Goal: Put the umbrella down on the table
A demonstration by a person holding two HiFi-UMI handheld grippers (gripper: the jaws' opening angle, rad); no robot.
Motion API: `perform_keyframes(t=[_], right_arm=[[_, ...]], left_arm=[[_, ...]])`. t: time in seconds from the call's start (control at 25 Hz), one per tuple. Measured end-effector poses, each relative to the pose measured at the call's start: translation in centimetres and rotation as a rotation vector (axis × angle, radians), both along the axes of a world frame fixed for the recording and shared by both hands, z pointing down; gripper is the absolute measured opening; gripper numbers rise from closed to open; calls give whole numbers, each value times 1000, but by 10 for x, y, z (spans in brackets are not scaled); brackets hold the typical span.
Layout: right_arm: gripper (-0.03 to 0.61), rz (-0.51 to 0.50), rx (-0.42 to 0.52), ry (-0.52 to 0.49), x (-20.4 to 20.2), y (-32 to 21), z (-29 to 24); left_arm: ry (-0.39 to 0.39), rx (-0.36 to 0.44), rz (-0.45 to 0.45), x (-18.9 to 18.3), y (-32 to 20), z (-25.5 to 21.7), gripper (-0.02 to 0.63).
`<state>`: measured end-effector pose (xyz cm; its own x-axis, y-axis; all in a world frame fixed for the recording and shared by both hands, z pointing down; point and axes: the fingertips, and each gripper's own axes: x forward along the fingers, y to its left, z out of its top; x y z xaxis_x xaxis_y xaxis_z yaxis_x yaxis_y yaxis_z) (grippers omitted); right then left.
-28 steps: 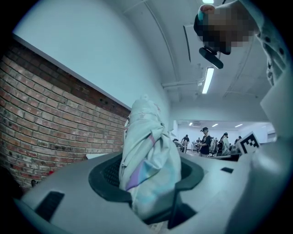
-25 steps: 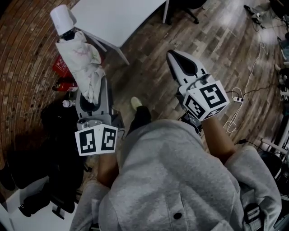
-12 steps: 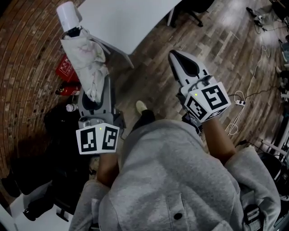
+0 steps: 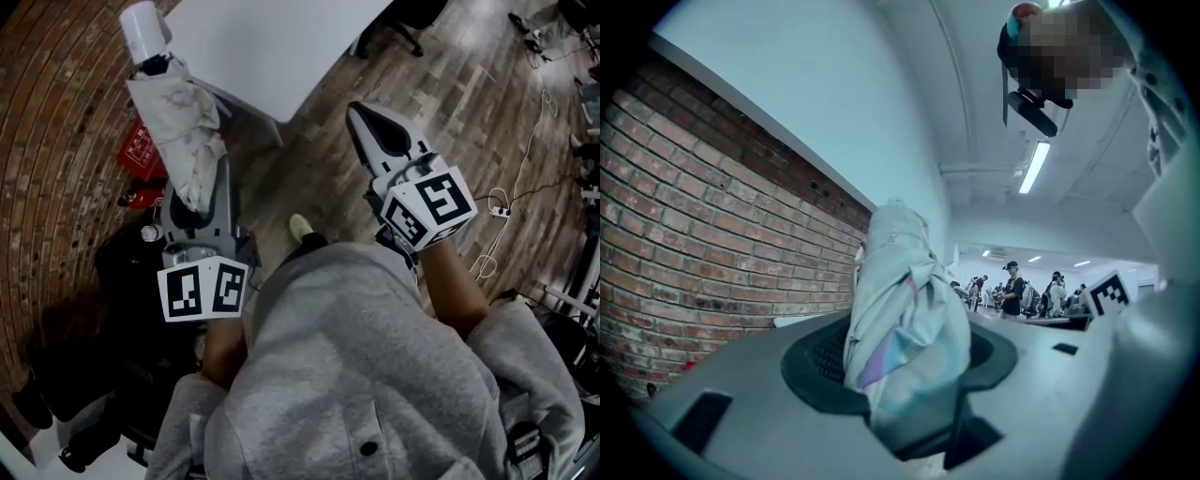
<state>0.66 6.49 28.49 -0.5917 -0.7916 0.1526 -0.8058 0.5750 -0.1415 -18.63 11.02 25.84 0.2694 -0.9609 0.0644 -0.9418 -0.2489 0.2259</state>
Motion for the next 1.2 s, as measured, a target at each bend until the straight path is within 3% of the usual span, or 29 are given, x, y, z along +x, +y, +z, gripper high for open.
perform_keyframes(t=[0.68,1.2], right_arm=[[25,40,22,35,-27,-19,6],[25,74,12,54,-22,-47,0]], left_arm=[[4,6,69,-31,-30,10,242],[10,-23,103,-32,-58,9,242]])
